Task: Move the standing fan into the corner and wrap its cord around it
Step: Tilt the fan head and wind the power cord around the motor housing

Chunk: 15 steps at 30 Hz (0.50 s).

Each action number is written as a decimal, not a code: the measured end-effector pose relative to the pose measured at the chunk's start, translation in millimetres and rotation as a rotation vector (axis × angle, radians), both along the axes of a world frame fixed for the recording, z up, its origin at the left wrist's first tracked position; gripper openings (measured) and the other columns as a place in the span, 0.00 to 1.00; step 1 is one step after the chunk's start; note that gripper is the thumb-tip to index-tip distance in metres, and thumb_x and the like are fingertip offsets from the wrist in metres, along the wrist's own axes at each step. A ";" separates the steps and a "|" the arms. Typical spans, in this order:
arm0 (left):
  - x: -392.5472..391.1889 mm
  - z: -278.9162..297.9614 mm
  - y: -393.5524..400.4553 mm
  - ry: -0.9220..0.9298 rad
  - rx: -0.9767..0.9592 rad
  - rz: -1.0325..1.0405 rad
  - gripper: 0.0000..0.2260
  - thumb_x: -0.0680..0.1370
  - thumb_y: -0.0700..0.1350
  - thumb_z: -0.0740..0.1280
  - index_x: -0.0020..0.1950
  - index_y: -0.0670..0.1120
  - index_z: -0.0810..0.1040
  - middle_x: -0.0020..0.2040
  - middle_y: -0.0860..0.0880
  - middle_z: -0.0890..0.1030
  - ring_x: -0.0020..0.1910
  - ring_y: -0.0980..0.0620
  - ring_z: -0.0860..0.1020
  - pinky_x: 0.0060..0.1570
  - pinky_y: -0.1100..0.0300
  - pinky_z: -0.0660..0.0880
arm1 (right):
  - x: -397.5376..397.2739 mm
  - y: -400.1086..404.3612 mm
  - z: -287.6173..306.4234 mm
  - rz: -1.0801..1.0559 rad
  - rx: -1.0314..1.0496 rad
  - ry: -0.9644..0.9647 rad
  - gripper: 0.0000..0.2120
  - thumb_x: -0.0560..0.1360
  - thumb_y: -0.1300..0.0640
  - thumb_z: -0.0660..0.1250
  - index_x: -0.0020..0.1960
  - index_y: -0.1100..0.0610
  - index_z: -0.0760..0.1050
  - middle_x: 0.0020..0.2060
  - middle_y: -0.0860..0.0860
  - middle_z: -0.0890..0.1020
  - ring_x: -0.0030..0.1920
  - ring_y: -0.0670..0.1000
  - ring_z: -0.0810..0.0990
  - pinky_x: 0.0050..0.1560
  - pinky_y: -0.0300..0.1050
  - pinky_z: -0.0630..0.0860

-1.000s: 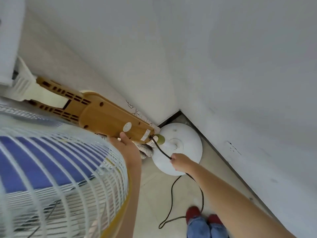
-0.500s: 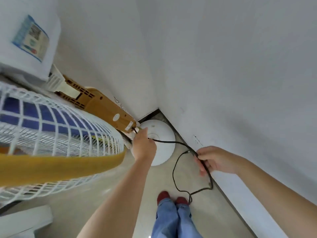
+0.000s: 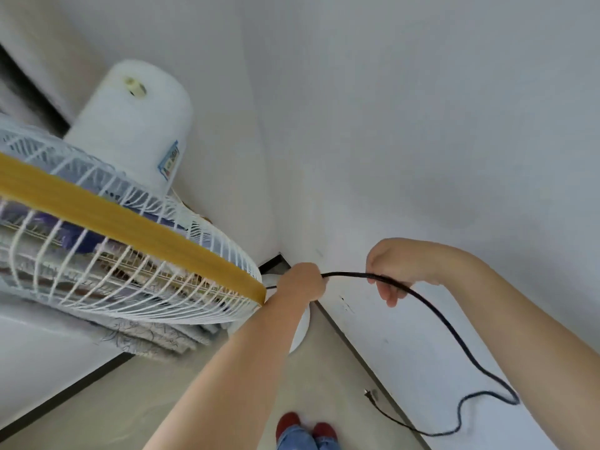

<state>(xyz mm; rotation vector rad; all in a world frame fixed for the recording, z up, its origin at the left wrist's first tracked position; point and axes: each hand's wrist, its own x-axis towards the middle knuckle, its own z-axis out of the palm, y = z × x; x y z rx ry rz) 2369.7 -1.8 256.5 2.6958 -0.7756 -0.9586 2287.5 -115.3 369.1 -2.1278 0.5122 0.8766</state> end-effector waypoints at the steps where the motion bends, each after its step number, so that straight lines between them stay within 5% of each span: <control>1: -1.8 5.0 -0.9 -0.065 0.015 0.001 0.16 0.79 0.49 0.53 0.49 0.40 0.75 0.49 0.43 0.79 0.52 0.43 0.76 0.44 0.56 0.69 | -4.4 0.1 7.6 0.036 -0.032 0.010 0.11 0.73 0.68 0.50 0.44 0.66 0.71 0.33 0.60 0.78 0.29 0.53 0.75 0.30 0.38 0.71; 4: -5.5 22.4 -1.0 -0.197 0.082 -0.005 0.11 0.77 0.43 0.55 0.51 0.41 0.75 0.55 0.45 0.78 0.54 0.45 0.76 0.48 0.56 0.71 | -26.6 -11.8 32.7 0.124 -0.153 0.060 0.15 0.73 0.67 0.50 0.47 0.71 0.74 0.35 0.62 0.79 0.28 0.53 0.75 0.29 0.38 0.72; 10: 8.3 71.9 -15.7 -0.179 0.095 0.060 0.11 0.75 0.39 0.57 0.52 0.40 0.75 0.55 0.44 0.77 0.55 0.44 0.75 0.54 0.54 0.72 | -43.1 -37.1 72.3 0.081 -0.265 -0.098 0.10 0.75 0.61 0.54 0.38 0.58 0.71 0.20 0.48 0.72 0.15 0.45 0.71 0.21 0.34 0.68; 15: 24.8 126.2 -20.1 -0.295 0.274 -0.076 0.08 0.75 0.38 0.57 0.47 0.45 0.75 0.39 0.50 0.72 0.46 0.47 0.76 0.51 0.57 0.73 | -35.1 -27.6 84.9 0.175 -0.330 -0.204 0.11 0.76 0.59 0.56 0.36 0.60 0.69 0.21 0.48 0.75 0.15 0.44 0.72 0.26 0.37 0.71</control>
